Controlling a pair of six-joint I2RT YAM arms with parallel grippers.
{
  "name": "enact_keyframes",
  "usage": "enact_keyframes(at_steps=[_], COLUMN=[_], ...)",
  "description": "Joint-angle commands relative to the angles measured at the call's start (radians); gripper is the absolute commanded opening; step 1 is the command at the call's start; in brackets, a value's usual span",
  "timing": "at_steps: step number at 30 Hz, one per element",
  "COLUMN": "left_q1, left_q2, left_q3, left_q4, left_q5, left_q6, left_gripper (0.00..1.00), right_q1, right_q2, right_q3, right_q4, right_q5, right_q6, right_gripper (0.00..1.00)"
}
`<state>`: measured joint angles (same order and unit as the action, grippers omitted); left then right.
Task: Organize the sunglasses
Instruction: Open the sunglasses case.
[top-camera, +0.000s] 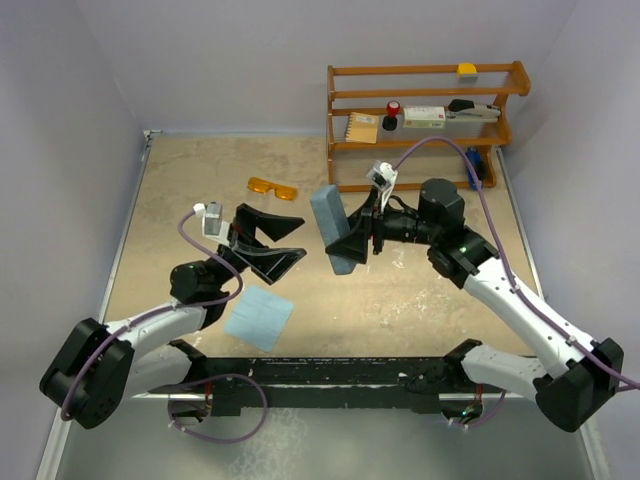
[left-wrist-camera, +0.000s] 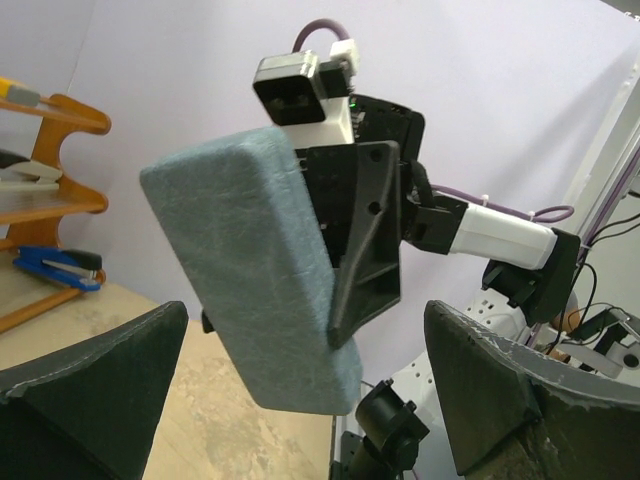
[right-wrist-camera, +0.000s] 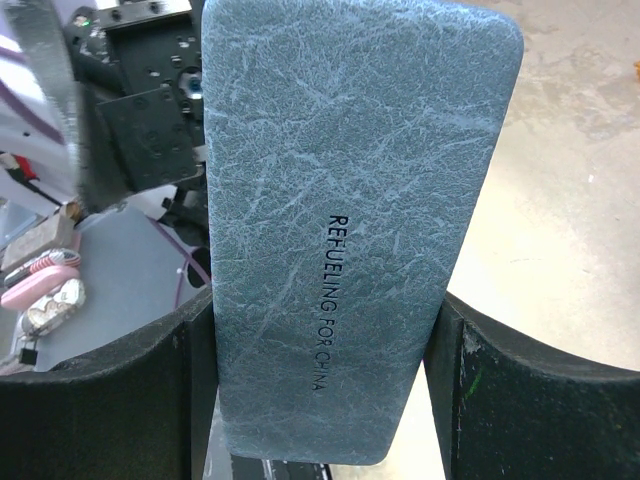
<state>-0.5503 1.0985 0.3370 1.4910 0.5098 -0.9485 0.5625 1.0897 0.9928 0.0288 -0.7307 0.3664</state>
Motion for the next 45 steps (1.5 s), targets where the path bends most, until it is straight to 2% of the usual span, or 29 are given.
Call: enact_keyframes(at_steps=[1, 6, 12, 23, 30, 37, 39, 43, 45], left_q1=[0.004, 0.006, 0.005, 0.004, 0.004, 0.004, 0.004, 0.003, 0.003], left_q2=[0.036, 0.048, 0.041, 0.122, 0.122, 0.1, 0.097, 0.094, 0.087], left_q3=[0.049, 0.066, 0.075, 0.087, 0.087, 0.085, 0.084, 0.088, 0.088], left_q4=[0.049, 0.077, 0.061, 0.228, 0.23, 0.23, 0.23, 0.229, 0.23], left_q5=[0.034, 0.057, 0.061, 0.092, 0.098, 0.101, 0.099, 0.096, 0.088], left_q6=[0.004, -0.021, -0.007, -0.111, -0.114, -0.121, -0.122, -0.126, -0.13], left_gripper=[1.0, 1.0, 1.0, 1.0, 0.98, 0.83, 0.82, 0.81, 0.88], right_q1=[0.056, 0.129, 0.156, 0.186, 0.2, 0.2, 0.201, 0.2, 0.201], right_q2=[-0.032, -0.003, 0.004, 0.048, 0.054, 0.061, 0.061, 0.064, 0.065], right_q3=[0.036, 0.073, 0.089, 0.108, 0.104, 0.095, 0.095, 0.094, 0.092], right_q4=[0.058, 0.022, 0.022, 0.063, 0.086, 0.108, 0.113, 0.124, 0.13], right_q5=[-0.035, -0.005, -0.009, -0.041, -0.039, -0.041, -0.041, -0.05, -0.054], right_q6=[0.018, -0.007, -0.003, 0.026, 0.035, 0.043, 0.047, 0.057, 0.061], right_gripper=[0.0, 0.0, 0.0, 0.0, 0.0, 0.0, 0.0, 0.0, 0.0])
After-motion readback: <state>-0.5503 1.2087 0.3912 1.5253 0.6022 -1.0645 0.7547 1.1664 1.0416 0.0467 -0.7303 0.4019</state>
